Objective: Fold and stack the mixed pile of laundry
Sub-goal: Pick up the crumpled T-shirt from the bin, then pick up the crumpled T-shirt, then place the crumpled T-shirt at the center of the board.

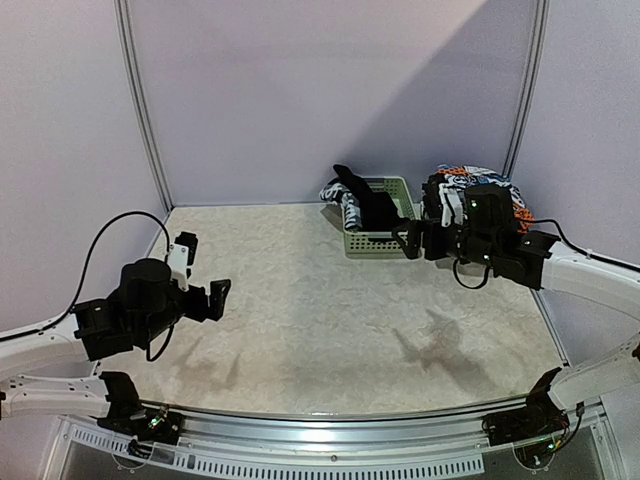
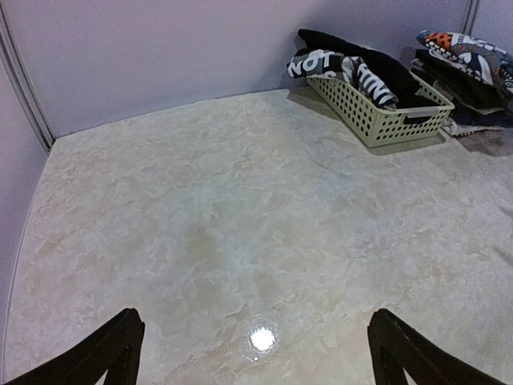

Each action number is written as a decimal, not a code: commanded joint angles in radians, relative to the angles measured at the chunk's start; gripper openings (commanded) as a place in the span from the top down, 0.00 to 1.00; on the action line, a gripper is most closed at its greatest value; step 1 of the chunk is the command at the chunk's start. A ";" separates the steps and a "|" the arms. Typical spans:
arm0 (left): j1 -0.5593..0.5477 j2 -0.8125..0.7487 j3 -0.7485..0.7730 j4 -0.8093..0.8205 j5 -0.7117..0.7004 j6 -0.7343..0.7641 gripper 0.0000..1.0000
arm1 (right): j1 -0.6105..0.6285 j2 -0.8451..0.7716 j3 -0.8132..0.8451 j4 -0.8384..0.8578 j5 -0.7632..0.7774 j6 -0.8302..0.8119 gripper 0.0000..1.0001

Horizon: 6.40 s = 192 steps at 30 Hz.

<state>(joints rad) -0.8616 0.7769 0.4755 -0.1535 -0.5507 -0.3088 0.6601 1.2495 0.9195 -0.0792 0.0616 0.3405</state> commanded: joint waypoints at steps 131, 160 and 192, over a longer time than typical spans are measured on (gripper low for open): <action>-0.008 0.479 0.156 0.647 0.514 0.185 0.00 | 0.349 0.635 1.511 -0.234 0.376 -0.329 1.00; -0.037 -0.018 0.216 -0.060 0.297 0.207 1.00 | 0.404 0.602 1.490 -0.248 0.779 -0.604 1.00; 0.320 0.527 0.453 -0.242 0.648 -0.034 1.00 | 0.023 0.238 0.221 -0.595 0.106 0.185 1.00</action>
<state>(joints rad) -0.6456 1.1732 0.9897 -0.4568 -0.0299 -0.2508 0.7437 1.4284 1.2087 -0.6876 0.2646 0.4873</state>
